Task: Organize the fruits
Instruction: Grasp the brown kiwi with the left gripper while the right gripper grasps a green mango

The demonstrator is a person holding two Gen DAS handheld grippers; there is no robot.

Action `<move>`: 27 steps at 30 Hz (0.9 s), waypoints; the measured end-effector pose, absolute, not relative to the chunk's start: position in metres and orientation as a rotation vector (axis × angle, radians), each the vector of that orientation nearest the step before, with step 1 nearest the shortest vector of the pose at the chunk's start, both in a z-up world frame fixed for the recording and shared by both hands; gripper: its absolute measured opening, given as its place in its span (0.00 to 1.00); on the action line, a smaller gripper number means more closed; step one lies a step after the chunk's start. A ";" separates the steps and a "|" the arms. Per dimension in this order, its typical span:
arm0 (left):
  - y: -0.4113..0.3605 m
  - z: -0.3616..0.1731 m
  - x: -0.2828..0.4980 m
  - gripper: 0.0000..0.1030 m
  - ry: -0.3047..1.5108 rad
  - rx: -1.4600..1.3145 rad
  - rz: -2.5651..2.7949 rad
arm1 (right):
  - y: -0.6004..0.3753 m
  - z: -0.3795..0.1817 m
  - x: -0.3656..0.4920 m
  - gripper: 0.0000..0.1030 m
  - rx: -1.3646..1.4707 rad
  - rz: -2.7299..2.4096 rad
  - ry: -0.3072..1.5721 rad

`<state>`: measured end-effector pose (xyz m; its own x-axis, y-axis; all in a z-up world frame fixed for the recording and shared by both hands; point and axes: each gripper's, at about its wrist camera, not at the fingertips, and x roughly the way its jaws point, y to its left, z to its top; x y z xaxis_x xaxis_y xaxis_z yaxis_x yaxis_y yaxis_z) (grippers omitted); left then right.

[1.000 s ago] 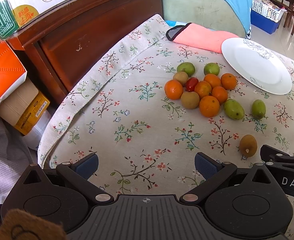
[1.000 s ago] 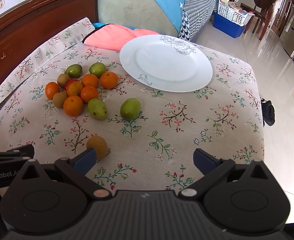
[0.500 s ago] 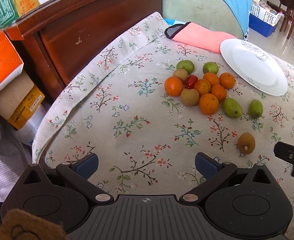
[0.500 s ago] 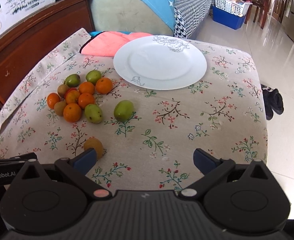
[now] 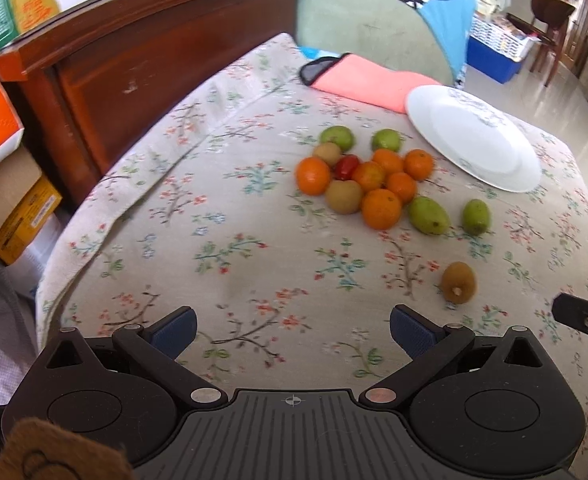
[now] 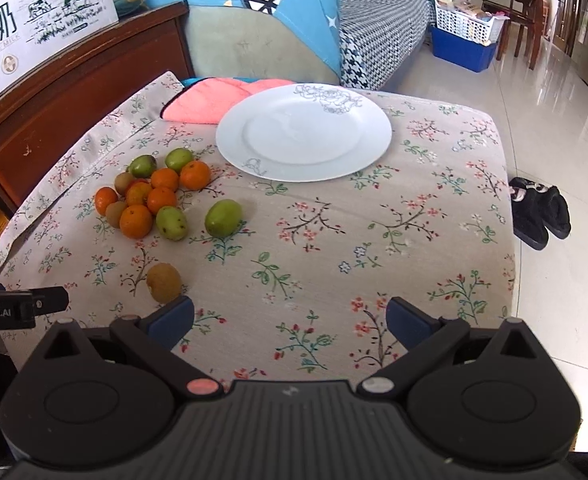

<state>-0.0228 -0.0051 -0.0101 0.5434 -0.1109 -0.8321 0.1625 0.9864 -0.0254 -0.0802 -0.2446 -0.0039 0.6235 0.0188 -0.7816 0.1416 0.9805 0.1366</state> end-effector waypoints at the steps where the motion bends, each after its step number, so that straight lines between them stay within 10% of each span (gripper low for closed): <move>1: -0.008 -0.011 -0.023 1.00 0.987 0.059 -0.171 | -0.248 -0.005 -0.079 0.99 0.209 -0.072 0.904; 18: -0.062 -0.020 -0.025 0.98 0.947 0.148 -0.319 | -0.265 0.019 -0.040 0.86 0.077 0.171 0.877; 27: -0.077 -0.028 -0.021 0.78 0.914 0.123 -0.351 | -0.262 0.001 -0.015 0.62 0.125 0.259 0.921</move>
